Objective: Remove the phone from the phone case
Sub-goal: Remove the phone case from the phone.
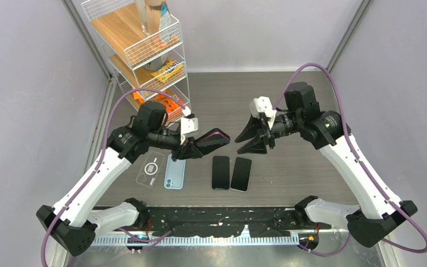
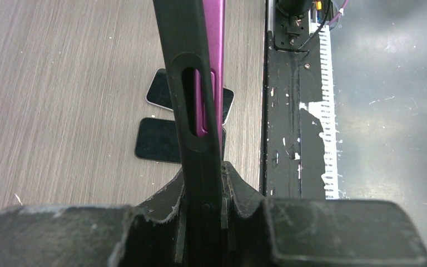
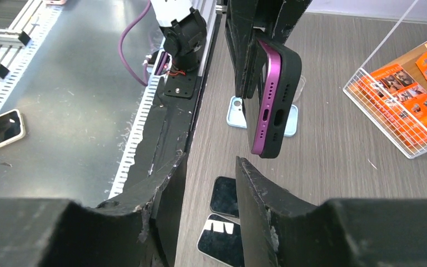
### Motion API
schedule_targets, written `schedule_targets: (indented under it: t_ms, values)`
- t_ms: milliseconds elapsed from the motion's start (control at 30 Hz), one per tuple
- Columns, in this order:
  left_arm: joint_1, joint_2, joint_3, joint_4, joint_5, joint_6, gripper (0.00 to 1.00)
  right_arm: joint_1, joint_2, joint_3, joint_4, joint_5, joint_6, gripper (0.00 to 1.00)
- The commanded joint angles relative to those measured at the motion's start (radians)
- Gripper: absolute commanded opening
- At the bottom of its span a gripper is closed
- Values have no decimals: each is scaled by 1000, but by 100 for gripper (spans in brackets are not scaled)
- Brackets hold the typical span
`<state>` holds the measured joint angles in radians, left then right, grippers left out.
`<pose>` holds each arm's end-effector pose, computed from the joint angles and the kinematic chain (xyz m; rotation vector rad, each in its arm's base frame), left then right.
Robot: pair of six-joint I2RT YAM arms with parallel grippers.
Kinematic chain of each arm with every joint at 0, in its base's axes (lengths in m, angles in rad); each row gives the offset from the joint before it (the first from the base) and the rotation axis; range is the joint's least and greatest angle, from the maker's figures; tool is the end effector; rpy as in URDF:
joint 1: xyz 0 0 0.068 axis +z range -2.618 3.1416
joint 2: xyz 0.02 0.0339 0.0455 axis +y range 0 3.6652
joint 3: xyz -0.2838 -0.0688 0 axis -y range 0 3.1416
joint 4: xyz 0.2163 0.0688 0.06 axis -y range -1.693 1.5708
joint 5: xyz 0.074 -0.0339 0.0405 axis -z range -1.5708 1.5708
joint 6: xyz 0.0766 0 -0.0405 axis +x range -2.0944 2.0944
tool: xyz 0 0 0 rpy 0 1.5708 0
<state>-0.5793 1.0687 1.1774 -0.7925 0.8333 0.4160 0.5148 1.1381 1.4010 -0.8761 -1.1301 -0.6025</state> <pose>0.1273 -0.1510 0.3661 1.4090 1.6563 -1.0211 0.1239 0.1497 0.4239 -1.5275 1.2716 1.1528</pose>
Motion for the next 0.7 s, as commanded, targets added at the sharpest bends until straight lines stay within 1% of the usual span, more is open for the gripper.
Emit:
schedule_targets:
  t_ms: [0, 667]
  values:
    - [-3, -10, 10, 95, 20, -34, 0, -4, 16, 21, 83, -52, 65, 43]
    - [-29, 6, 17, 112, 12, -53, 0, -4, 39, -8, 170, -70, 158, 40]
